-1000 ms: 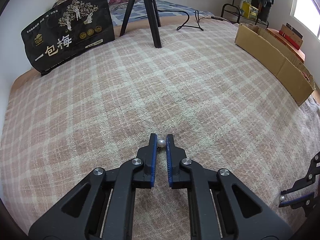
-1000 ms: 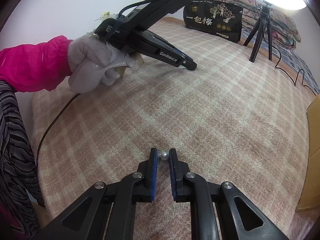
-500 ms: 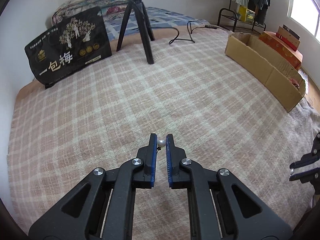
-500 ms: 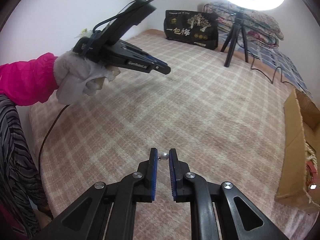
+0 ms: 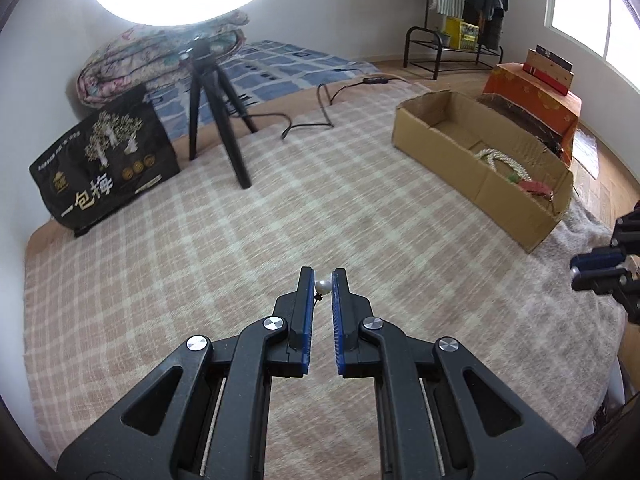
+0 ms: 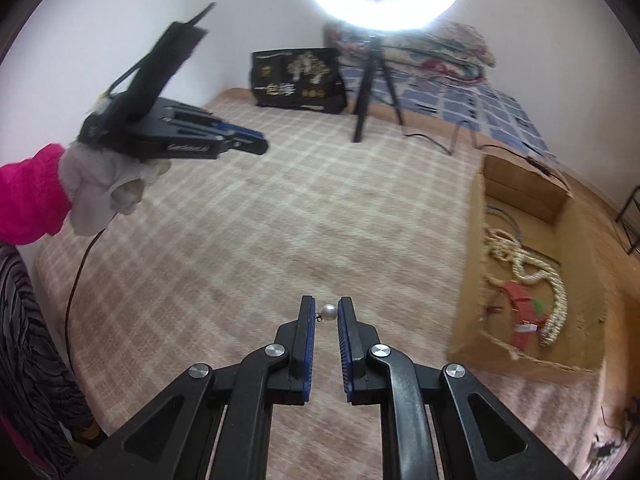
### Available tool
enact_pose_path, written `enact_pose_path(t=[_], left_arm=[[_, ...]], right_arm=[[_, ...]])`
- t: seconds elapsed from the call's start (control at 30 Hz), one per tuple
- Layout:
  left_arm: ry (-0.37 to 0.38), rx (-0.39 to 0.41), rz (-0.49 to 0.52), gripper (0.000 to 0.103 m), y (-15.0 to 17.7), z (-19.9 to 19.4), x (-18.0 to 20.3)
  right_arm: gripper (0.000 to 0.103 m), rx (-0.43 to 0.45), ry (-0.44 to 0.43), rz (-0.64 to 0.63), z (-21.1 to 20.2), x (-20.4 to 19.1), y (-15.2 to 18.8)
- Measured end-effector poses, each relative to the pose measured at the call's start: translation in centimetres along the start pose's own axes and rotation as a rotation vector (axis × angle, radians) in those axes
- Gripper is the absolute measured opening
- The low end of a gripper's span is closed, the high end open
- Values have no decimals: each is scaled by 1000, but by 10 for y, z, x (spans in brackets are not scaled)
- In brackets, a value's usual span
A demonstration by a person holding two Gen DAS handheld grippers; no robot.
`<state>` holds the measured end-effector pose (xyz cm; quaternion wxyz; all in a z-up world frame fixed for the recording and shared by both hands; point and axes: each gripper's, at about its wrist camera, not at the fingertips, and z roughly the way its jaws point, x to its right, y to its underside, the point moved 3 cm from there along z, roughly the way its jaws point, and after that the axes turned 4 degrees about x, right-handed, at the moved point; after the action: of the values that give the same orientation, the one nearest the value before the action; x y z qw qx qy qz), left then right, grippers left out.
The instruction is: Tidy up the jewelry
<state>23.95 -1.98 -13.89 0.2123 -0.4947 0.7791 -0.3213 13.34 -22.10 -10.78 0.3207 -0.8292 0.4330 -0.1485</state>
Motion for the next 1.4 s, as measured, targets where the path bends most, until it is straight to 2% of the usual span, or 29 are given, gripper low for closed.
enact_pose_path(t=[0.3,0.57,0.83,1.4], left_arm=[[47,40,44,7,-37,0,43],[92,82,74,7,-72,2,82],[132,108,90,7,-98,17,117],[151,142,59,7,-151,62,142]], right_arm=[[9,0,112,96,-29,45,-5],[9,52,172,84,-54,69,-23],[9,74,238,59,-60,93,-38],[9,64,263,47,-47,126,-38]])
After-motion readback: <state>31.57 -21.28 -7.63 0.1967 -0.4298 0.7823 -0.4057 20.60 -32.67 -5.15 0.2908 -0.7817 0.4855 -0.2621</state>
